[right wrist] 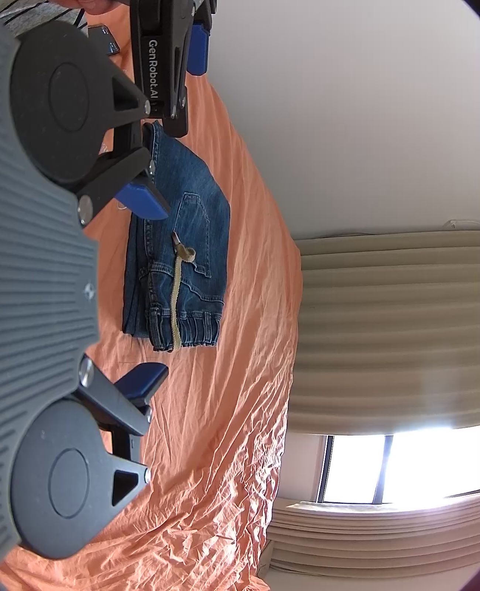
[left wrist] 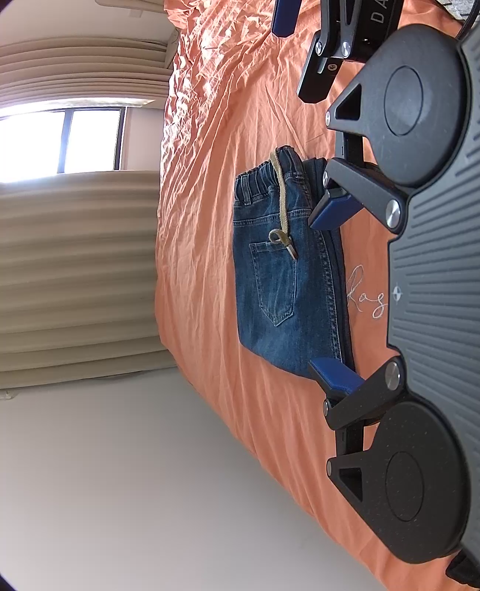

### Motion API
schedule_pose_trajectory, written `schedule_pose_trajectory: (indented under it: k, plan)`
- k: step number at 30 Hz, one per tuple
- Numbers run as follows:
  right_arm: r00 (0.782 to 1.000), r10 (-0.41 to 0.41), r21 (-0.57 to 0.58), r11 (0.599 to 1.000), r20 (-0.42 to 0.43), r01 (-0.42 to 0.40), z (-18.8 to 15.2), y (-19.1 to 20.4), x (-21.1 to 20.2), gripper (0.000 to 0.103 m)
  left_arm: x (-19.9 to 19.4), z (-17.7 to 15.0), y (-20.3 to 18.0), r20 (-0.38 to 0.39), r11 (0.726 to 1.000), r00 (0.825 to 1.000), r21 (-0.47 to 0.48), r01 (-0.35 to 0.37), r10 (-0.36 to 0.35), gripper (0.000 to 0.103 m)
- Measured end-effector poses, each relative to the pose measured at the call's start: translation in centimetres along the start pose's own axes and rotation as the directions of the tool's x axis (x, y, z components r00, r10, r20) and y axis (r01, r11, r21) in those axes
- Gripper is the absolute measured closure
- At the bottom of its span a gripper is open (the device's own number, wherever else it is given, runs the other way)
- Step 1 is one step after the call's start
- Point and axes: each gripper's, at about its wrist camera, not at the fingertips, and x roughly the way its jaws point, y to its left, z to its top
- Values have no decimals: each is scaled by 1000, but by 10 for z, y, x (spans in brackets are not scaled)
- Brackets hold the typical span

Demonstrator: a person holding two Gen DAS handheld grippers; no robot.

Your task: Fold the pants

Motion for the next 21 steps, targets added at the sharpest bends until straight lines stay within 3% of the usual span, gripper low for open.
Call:
schedule_pose_trajectory:
  k: [21]
  plan:
    - [1000, 4, 0, 1000, 2, -4, -2, 1, -1, 22, 0, 2, 2, 2, 1000, 1000, 10, -1, 1, 11]
